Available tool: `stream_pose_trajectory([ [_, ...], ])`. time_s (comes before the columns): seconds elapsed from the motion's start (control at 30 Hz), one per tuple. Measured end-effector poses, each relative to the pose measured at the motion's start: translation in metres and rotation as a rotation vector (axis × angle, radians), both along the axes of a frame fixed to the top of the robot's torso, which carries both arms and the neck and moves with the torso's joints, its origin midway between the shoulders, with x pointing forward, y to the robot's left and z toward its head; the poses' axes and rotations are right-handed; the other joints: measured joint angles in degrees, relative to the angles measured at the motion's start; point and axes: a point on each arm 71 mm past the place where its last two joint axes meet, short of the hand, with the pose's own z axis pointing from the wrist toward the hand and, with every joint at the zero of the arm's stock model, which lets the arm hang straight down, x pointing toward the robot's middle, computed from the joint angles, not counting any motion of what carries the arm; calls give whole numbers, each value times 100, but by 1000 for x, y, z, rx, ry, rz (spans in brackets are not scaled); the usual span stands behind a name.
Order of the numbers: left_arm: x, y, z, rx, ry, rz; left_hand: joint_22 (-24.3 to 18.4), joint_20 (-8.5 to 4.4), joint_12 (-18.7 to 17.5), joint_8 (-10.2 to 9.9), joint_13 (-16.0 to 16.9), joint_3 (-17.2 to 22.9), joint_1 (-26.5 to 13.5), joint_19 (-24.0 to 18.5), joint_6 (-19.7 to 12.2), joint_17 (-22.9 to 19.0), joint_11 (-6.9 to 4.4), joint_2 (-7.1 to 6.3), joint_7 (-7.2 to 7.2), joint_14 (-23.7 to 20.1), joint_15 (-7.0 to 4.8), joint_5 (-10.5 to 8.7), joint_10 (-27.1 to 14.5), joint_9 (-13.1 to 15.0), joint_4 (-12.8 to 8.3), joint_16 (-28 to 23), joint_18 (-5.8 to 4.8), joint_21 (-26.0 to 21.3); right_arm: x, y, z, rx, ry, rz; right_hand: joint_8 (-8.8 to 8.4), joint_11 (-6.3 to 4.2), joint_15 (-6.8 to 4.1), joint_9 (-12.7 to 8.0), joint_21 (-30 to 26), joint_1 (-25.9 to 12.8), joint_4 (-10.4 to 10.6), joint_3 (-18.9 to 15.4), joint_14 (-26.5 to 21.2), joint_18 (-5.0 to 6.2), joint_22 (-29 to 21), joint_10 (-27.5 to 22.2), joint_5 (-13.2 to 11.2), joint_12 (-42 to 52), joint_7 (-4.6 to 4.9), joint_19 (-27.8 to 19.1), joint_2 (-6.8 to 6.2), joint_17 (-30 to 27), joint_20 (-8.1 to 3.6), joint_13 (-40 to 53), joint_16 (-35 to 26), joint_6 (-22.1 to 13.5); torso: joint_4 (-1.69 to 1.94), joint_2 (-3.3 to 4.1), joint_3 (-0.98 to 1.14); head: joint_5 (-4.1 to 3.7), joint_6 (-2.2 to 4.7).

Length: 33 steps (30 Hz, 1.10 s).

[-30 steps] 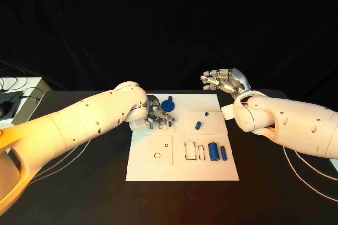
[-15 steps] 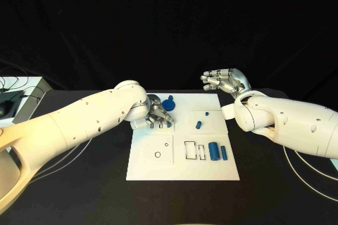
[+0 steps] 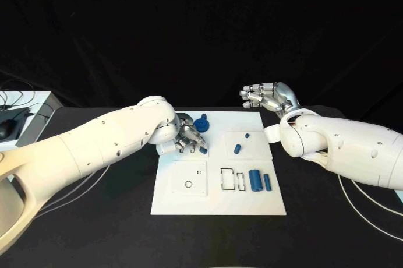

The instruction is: Assemble the parts on the task board

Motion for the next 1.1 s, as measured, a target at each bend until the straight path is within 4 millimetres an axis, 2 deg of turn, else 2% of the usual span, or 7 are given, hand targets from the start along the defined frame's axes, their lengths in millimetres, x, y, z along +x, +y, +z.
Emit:
stream_pose_trajectory([
  [0.3, -1, 2, 0, -9, 3, 0, 92, -33, -79, 109, -26, -1, -56, 33, -7, 92, -17, 50, 6, 0, 0, 596, 106, 1, -1, 46, 0, 0, 0, 0, -2, 0, 3, 0, 0, 0, 0, 0, 0, 0, 0, 0, 0, 0, 0, 0, 0, 0, -6, 0, 0, 0, 0, 0, 0, 6, -1, 3, 1, 10, 2],
  [0.4, -2, 2, 0, -19, 6, 2, 137, -63, -106, 109, -26, -1, -122, 63, -4, 115, -27, 28, 6, 21, -21, 763, 160, 2, -1, 46, -92, 0, 0, 0, -2, -1, 4, 0, 0, 0, 0, 0, 1, 0, 0, 0, 0, 0, -3, 0, 0, 0, -7, 0, 0, 0, 1, 0, 0, 6, -2, 3, 0, 13, 3],
  [0.47, -3, 3, 0, -29, 9, 4, 162, -67, -110, 109, -23, -13, -139, 67, 17, 122, -39, 12, 25, 21, -21, 852, 189, 6, -13, 46, -90, 0, 0, 0, -2, -1, 4, 0, 0, 0, 21, 0, 42, 0, 0, 0, -20, 0, -42, 0, 0, 0, -7, -21, 0, 0, 21, 0, 0, 6, -3, 3, 0, 15, 5],
  [0.53, -4, 5, 0, -39, 12, 9, 174, -84, -132, 109, -14, -17, -141, 83, 28, 132, -38, 10, 34, 21, -21, 907, 190, 8, -17, 46, -91, 0, 0, 0, -3, -1, 5, -1, 0, 0, 21, 0, 43, 0, 0, 0, -20, 0, -42, 0, -1, 0, -7, -21, 0, 0, 21, 0, 0, 7, -2, 2, -2, 15, 6],
  [0.57, -4, 5, 1, -44, 14, 11, 176, -83, -150, 109, -5, -17, -168, 83, 28, 134, -38, -18, 34, 21, -21, 956, 191, 224, -17, 46, -91, 0, 0, -1, -3, -1, 5, -1, 0, 0, 21, 0, 43, 0, 0, 0, -20, 0, -42, 0, -1, 0, -7, -21, 0, 0, 21, 0, 0, 6, -2, 2, -3, 15, 6],
  [0.6, -5, 6, 1, -50, 15, 13, 176, -83, -150, 109, 0, -33, -169, 83, 40, 134, -28, -18, 45, 33, -33, 989, 219, 260, -33, 46, -91, 0, 0, -1, -3, -1, 5, -1, 0, 0, 21, 0, 43, 0, 0, 0, -20, 0, -42, 0, -1, 0, -7, -21, 0, 0, 21, 0, 0, 7, -2, 0, -3, 15, 6],
  [1.1, -16, 26, 10, -95, -8, 54, 187, -125, -266, -43, 82, -57, -223, 125, 99, 125, -29, -73, 86, 41, -41, 1193, 281, 505, -57, 46, -92, -9, -1, -4, -4, -3, 8, -7, 0, 0, 18, 0, 43, 0, 0, 0, -23, 0, -95, 0, -1, -23, -8, -20, 0, 0, 21, 0, 0, 7, 9, -12, -6, 23, -13],
])
